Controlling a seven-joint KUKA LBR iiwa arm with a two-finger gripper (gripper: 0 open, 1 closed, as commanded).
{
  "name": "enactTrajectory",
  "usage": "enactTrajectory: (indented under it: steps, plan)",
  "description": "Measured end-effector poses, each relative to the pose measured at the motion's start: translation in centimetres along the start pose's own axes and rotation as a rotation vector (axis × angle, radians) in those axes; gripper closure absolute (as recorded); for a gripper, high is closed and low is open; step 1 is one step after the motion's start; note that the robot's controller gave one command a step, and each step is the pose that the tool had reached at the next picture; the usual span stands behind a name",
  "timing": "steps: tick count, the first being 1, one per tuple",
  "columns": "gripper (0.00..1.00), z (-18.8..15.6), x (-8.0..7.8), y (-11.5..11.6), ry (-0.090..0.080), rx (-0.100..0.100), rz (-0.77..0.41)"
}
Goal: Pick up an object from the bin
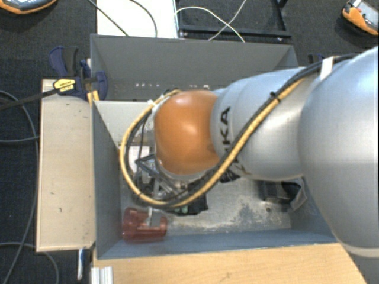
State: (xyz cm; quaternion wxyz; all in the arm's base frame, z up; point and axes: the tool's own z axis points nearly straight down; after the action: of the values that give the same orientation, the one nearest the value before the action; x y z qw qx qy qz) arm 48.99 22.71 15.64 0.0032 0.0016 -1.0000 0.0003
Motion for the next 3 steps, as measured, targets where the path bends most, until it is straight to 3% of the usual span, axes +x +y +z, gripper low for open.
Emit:
enactTrajectory:
  steps: [1,2,3]
  plan:
    - [0.0,-0.4,-0.2,-0.1,-0.008,-0.002,0.007]
    - [0.0,8.8,-5.4,-6.4,0.004,0.003,0.358]
    - [0.0,8.6,-4.2,-4.5,-0.004,-0.003,0.49]
